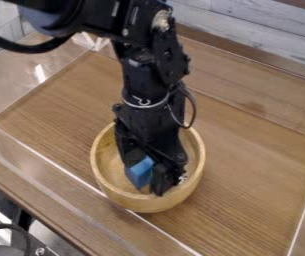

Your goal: Remove the green marker from inside the brown bowl and put it on the table

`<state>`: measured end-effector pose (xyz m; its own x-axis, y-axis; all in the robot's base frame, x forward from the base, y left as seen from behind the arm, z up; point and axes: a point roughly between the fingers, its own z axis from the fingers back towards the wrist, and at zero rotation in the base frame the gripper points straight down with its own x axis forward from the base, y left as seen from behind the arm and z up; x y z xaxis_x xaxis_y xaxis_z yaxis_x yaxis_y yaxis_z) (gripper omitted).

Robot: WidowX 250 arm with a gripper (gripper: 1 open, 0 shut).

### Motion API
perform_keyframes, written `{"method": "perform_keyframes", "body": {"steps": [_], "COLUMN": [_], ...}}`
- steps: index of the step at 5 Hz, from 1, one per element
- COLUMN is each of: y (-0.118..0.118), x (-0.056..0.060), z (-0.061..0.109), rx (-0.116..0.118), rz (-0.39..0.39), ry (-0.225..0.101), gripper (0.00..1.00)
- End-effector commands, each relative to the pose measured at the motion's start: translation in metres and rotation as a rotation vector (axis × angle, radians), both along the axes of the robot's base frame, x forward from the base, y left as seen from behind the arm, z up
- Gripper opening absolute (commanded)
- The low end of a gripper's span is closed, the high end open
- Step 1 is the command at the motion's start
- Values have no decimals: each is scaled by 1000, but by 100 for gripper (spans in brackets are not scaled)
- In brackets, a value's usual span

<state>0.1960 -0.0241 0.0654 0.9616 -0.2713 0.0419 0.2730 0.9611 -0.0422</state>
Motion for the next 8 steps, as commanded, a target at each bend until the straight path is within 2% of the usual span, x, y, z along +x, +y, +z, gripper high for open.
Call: {"method": "perform_keyframes", "body": {"steps": [1,8], "y": [1,-1], "x": [4,14], "z": [0,-5], "rx": [-3,8], "rz": [-15,-86], "ry": [-23,-40], "gripper": [100,100]}}
